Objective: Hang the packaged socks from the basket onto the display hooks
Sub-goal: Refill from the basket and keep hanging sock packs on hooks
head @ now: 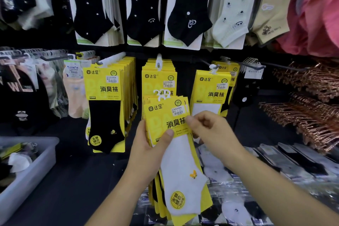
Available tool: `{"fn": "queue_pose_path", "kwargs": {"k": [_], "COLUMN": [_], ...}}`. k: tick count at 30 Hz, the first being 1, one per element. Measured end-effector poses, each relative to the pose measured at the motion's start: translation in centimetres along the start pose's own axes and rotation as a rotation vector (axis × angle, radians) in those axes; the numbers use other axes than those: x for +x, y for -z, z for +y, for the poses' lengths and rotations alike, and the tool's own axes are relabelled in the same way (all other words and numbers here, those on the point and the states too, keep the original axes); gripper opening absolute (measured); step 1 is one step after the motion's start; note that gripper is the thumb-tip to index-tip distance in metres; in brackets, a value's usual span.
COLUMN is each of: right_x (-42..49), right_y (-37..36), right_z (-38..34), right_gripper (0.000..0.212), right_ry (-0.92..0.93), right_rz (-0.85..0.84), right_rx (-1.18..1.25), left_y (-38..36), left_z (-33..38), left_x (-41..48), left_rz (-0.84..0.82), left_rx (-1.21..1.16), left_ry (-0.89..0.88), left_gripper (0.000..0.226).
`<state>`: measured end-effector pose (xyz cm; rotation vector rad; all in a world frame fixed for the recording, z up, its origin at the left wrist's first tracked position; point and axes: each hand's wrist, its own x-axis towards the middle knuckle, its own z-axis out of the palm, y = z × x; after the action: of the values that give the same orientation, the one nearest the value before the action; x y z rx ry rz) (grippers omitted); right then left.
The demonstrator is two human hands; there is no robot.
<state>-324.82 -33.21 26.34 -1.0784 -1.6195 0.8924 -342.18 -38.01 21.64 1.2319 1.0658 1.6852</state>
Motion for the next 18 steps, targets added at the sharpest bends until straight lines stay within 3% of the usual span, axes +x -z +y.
{"fn": "queue_pose_path", "kwargs": {"k": [5, 10, 14, 18], "right_x": [-0.3, -0.5, 0.5, 2.1], "right_y": [-0.6, 0.1, 1.8, 4.2], "right_z": [-0.2, -0.2, -0.7, -2.1], "right_gripper": [0.020, 0.012, 0.010, 0.011], "right_ry": [-0.004, -0.078, -0.027, 0.046], "right_rz": [0.018, 0.061, 0.276, 0.438], "right_rx": [0.030, 0.138, 0.235, 0.297], "left_y": [-0.3, -0.5, -0.4, -0.2], "left_z": [-0.1, 0.0, -0.1, -0.1], "left_x": [-0.2, -0.4, -0.1, -0.1], "left_rz": [0.013, -0.011, 0.023, 0.022], "left_rx": [-0.024, -0.057, -0.073, -0.037], "left_ry": [0.003, 0.044, 0.057, 0.063], "left_gripper": [0.052, 0.048, 0.055, 0.039]}}
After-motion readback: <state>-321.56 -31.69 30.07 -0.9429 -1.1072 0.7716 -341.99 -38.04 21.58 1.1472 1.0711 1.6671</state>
